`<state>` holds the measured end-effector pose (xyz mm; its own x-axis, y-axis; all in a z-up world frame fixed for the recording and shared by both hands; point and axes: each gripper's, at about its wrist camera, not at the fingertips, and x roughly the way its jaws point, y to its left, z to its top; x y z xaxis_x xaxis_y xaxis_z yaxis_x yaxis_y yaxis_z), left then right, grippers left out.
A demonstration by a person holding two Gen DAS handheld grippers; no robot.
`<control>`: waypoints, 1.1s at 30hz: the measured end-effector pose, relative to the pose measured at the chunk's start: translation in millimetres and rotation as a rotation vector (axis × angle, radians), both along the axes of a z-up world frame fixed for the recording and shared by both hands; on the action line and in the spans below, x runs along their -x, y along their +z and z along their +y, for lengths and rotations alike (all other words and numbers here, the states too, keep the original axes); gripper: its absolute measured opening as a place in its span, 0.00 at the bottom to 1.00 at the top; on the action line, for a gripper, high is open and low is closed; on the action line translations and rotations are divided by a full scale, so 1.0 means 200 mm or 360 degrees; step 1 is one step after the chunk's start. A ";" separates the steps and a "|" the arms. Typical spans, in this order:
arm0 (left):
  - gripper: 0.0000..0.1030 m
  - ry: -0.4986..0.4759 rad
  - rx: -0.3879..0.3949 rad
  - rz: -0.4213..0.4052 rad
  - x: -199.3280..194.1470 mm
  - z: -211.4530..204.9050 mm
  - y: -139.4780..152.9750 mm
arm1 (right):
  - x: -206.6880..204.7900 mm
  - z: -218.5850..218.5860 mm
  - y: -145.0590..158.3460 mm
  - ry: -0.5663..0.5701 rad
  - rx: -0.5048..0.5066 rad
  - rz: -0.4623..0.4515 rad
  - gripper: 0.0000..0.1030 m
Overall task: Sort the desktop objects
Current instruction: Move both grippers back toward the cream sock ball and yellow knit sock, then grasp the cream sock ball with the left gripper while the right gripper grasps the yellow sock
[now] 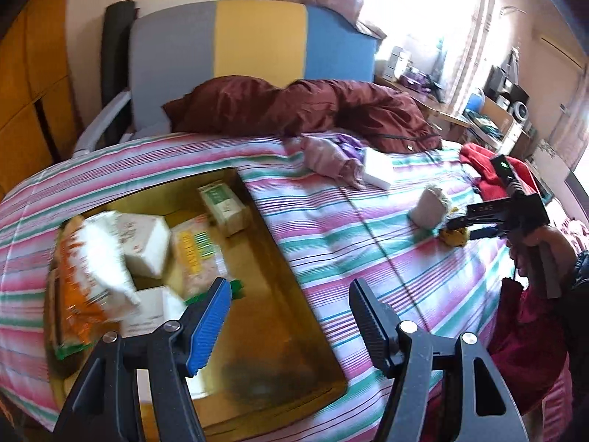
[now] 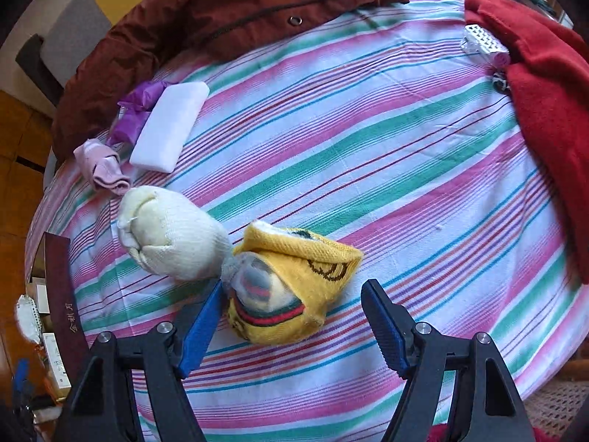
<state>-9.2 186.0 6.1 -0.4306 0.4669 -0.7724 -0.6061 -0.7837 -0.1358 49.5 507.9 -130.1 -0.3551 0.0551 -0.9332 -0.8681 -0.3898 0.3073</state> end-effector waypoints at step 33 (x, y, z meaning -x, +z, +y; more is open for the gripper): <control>0.72 -0.0642 0.0175 -0.0162 0.05 1.34 -0.24 | -0.11 0.02 0.22 -0.0216 -0.0420 -0.0045 0.33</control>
